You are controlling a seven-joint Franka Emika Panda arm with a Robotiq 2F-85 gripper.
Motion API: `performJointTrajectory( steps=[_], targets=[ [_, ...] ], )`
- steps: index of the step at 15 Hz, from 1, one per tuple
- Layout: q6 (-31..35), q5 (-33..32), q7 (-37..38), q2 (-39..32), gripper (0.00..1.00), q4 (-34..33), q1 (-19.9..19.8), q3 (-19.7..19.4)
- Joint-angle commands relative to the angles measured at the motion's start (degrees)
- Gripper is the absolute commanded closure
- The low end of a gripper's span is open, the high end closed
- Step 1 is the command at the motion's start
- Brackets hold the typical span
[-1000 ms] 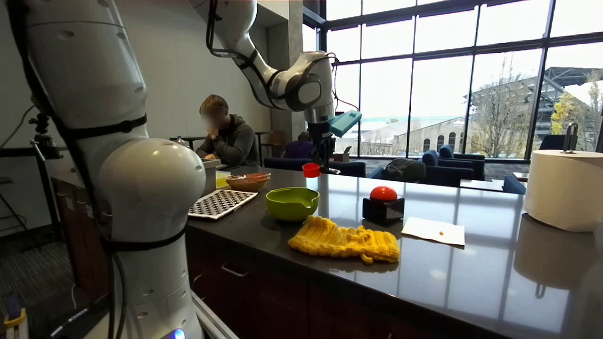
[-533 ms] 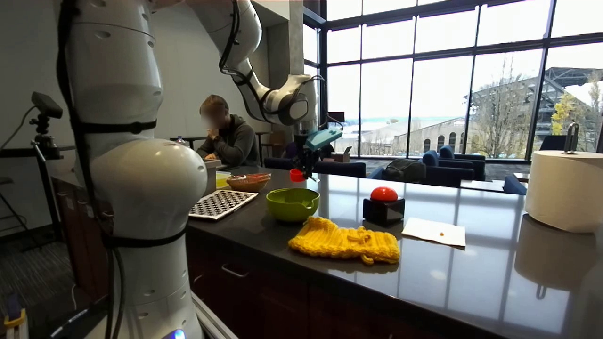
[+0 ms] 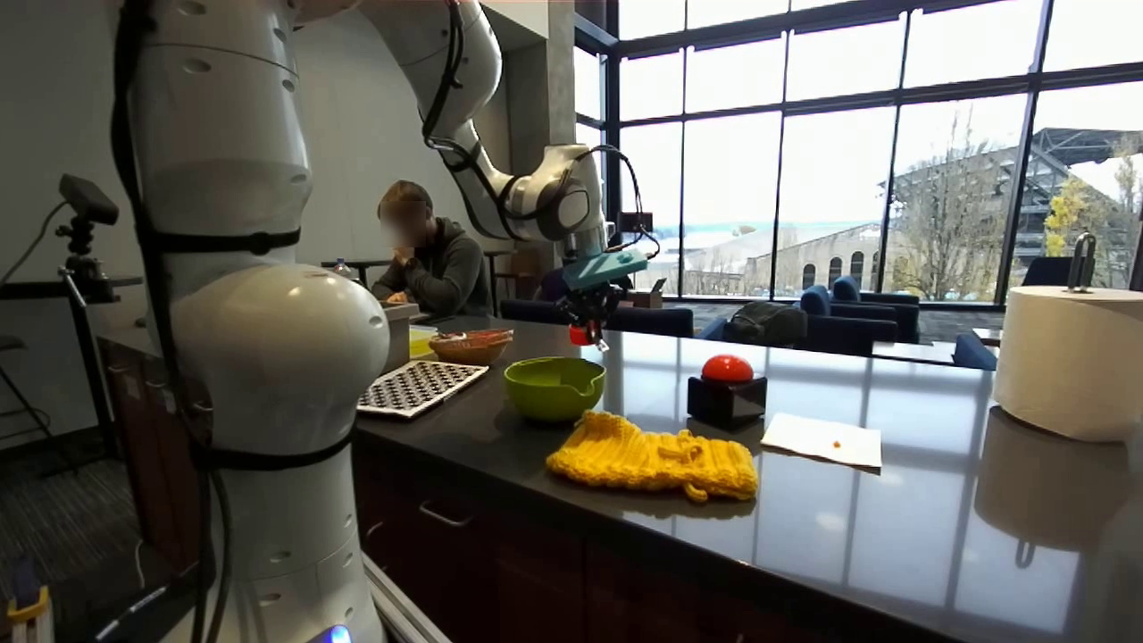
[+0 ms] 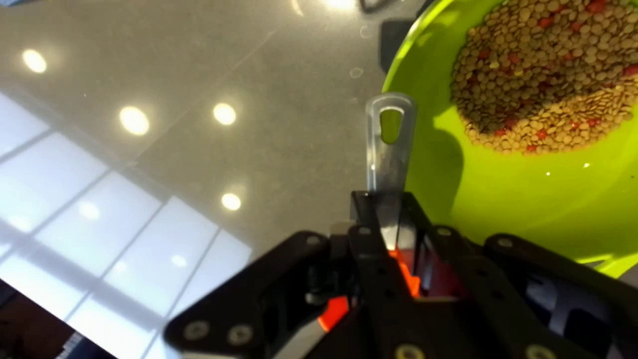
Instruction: Pick up the red measuring spoon and put it in the green bowl
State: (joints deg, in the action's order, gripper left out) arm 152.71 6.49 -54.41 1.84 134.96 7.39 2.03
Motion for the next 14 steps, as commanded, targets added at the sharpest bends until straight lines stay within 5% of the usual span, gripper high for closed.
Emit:
performJointTrajectory(
  steps=[1,14],
  targets=[
    [-0.7,-1.9,9.3,1.9,0.96,1.5,-0.5,1.4],
    [1.2,-0.6,37.8,3.3,0.96,6.8,1.8,5.3]
  ],
)
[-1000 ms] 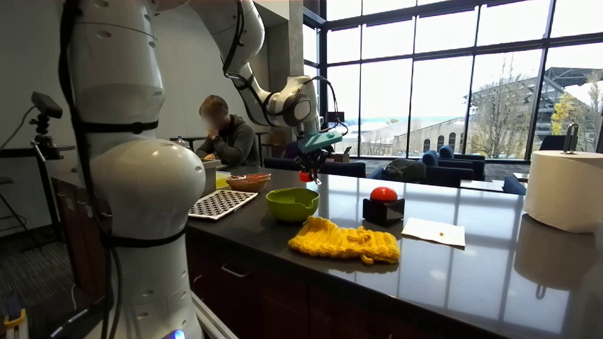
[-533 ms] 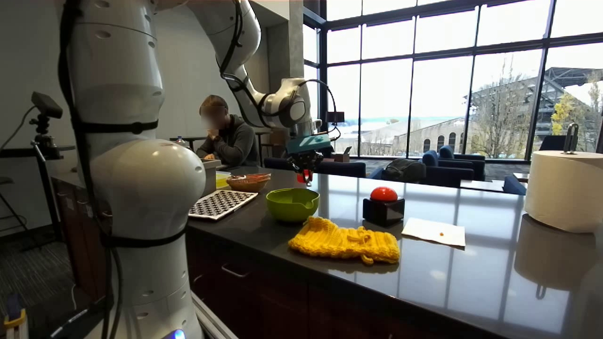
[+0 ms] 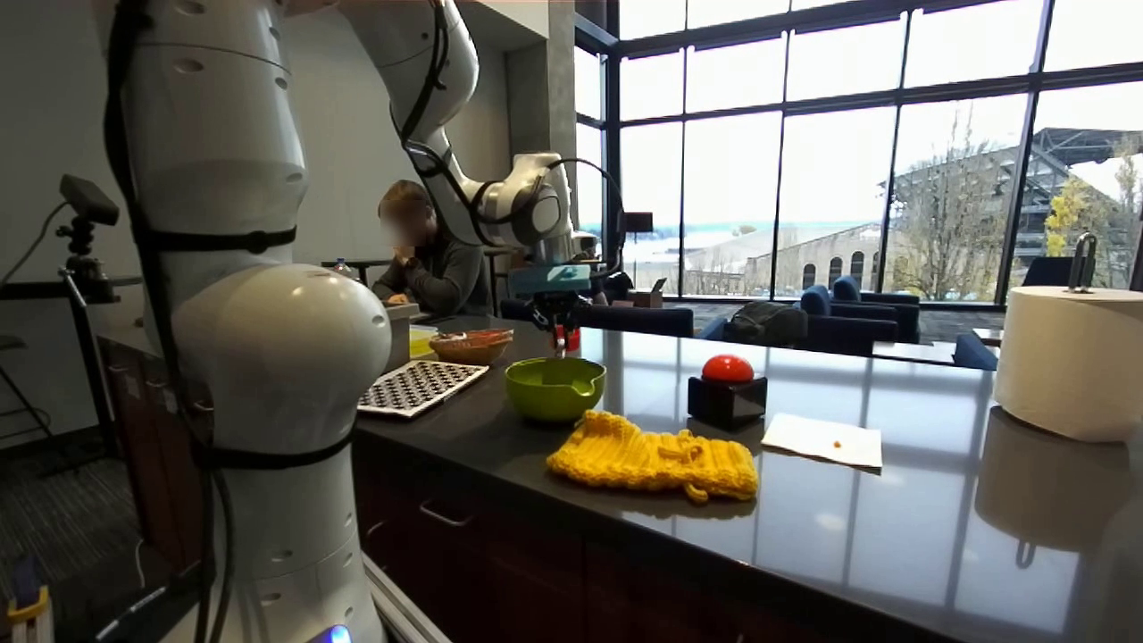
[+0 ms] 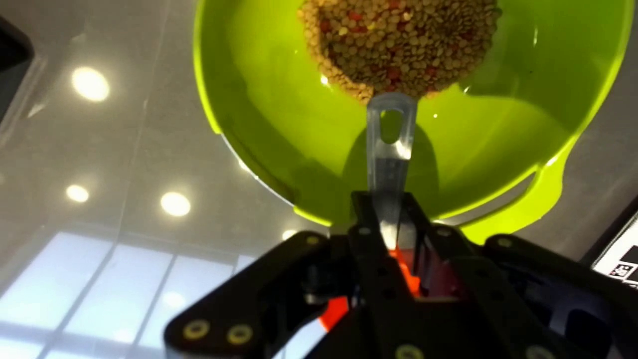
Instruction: Pick up the red measuring spoon and put it in the green bowl
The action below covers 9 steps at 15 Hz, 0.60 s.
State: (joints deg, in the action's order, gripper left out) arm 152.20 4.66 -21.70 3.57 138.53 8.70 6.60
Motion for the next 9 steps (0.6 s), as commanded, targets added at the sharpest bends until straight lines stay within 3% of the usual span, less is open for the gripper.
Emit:
performJointTrajectory(
  steps=[1,9],
  targets=[
    [2.2,1.7,6.4,1.4,0.96,4.0,0.7,0.9],
    [4.0,3.2,13.9,2.2,0.96,9.3,0.8,1.2]
  ],
)
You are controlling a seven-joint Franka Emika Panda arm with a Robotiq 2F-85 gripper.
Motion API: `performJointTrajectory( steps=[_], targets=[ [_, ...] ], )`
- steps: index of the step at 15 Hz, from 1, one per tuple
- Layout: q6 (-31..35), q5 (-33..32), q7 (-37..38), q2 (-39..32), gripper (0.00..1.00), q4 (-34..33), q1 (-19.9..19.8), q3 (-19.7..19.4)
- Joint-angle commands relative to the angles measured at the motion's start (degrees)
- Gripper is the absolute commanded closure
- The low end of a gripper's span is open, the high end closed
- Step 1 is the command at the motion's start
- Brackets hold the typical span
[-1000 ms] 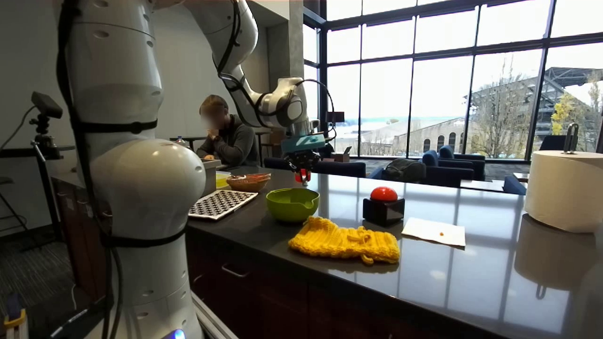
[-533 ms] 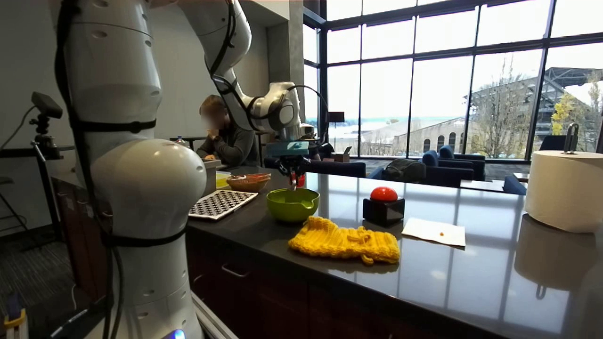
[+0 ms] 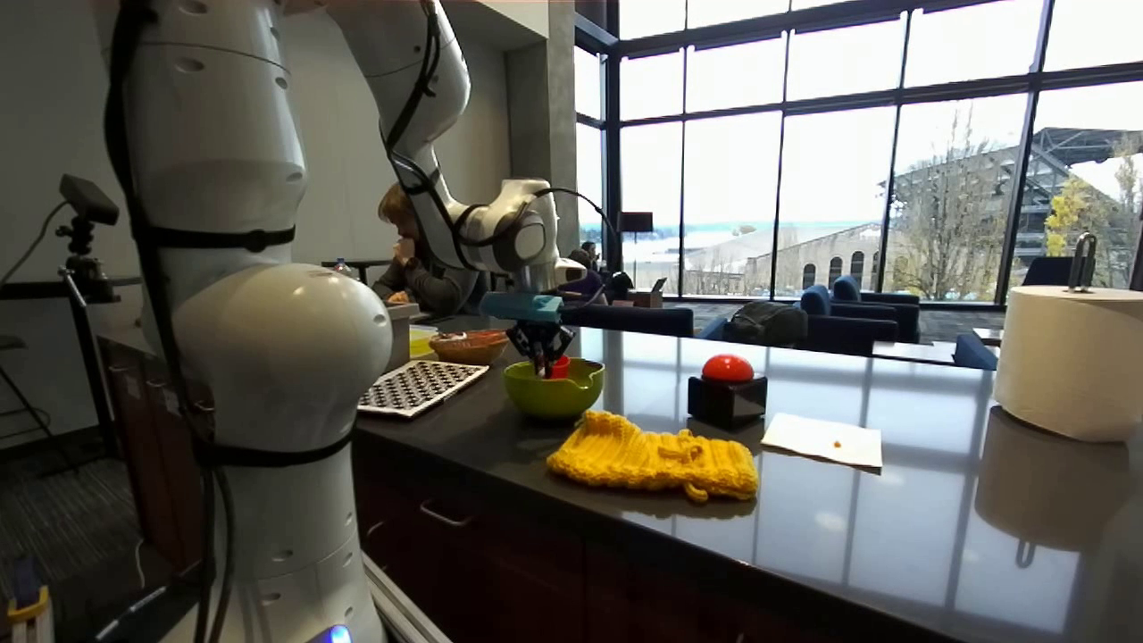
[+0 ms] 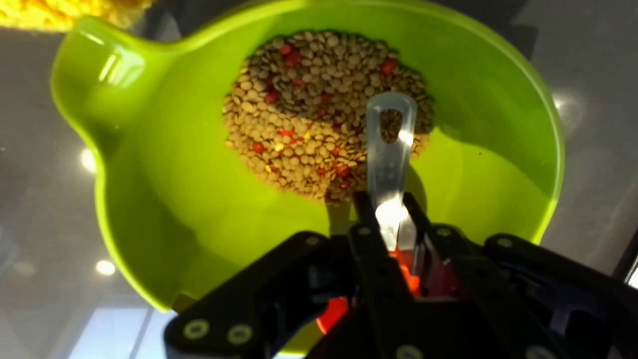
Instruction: Pick up the red measuring spoon and put it in the green bowl
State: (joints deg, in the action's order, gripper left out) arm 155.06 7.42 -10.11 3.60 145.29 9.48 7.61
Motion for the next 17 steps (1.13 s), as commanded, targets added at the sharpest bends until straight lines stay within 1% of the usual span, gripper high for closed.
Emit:
performJointTrajectory(
  steps=[1,4,5,6,8,12,13,15,16,17],
  targets=[
    [1.0,0.4,2.7,2.1,0.96,2.6,-0.1,0.1],
    [1.6,0.7,2.7,2.3,0.96,3.0,-0.2,-0.2],
    [1.5,0.9,2.8,2.3,0.59,3.0,-0.3,-0.3],
    [1.6,1.1,2.7,2.6,0.57,3.1,-0.3,-0.4],
    [1.6,1.3,2.8,3.1,0.48,3.3,-0.4,-0.7],
    [2.0,-1.3,3.3,4.6,0.21,3.2,-1.2,-0.9],
    [1.6,-3.5,3.7,5.4,0.13,2.9,-1.6,-0.9],
    [-0.5,-10.2,5.2,8.1,0.02,1.9,-2.9,-0.5],
    [-1.3,-13.8,5.8,9.3,0.0,1.1,-3.6,-0.2],
    [-3.4,-17.8,7.1,10.5,0.0,-0.4,-4.5,0.3]
  ],
)
